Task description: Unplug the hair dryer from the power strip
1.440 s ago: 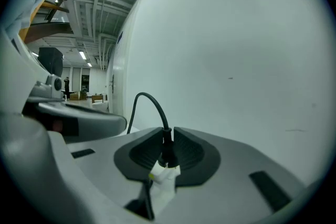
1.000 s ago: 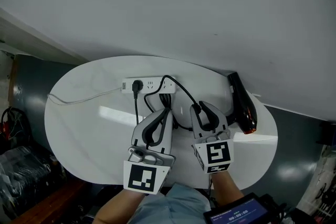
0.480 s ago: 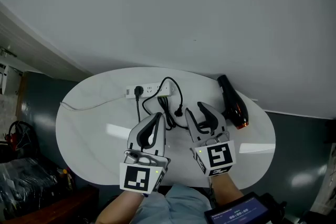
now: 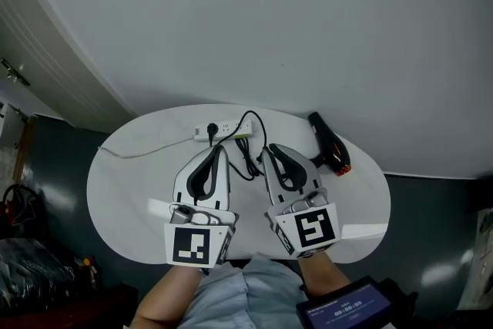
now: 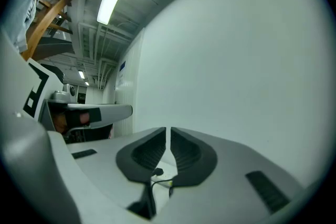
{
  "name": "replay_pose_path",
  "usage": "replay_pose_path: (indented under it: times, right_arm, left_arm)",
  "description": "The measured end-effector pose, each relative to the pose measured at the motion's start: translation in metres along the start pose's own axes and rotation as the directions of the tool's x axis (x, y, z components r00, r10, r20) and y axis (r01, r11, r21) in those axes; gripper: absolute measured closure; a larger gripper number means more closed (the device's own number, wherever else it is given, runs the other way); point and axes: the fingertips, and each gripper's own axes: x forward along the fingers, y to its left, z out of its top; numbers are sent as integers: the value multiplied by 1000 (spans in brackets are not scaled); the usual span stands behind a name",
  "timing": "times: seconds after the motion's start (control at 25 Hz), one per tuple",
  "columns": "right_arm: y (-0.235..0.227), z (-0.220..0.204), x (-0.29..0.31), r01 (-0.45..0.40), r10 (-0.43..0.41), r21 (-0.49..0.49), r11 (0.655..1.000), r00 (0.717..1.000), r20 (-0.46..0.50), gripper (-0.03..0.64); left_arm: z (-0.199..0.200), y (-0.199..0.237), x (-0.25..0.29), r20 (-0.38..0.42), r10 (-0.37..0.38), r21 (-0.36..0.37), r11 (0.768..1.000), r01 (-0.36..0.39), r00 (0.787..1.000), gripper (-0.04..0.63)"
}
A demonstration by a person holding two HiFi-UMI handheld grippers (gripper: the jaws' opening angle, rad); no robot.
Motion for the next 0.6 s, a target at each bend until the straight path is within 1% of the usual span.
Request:
replay_pose_path:
  times: [0.08, 0.2, 0.24, 0.36, 0.4, 0.6]
  right_arm:
    - [12, 14, -5, 0, 1, -14, 1000, 1000, 29, 600]
    - [28, 30, -11, 3, 0, -40, 999, 998, 59, 608]
    - [33, 33, -13, 4, -1, -48, 999, 998, 66, 611]
    - [43, 38, -14, 5, 1, -71, 997, 997, 77, 615]
    - [45, 39, -14, 5, 2, -81, 997, 997, 79, 615]
    - [58, 45, -18, 12, -1, -110, 994, 995, 98, 617]
  left_arm:
    - [13, 6, -8, 22, 12, -7, 1000, -12, 1000, 597]
    - [29, 13, -22, 43, 45, -59, 997, -42, 998, 597]
    - [33, 16, -27, 53, 48, -54, 998, -45, 997, 597]
    - [37, 22, -36, 78, 34, 31, 999, -36, 996, 597]
    - [37, 23, -38, 81, 31, 45, 998, -35, 996, 597]
    - [42, 24, -46, 105, 20, 52, 998, -26, 994, 597]
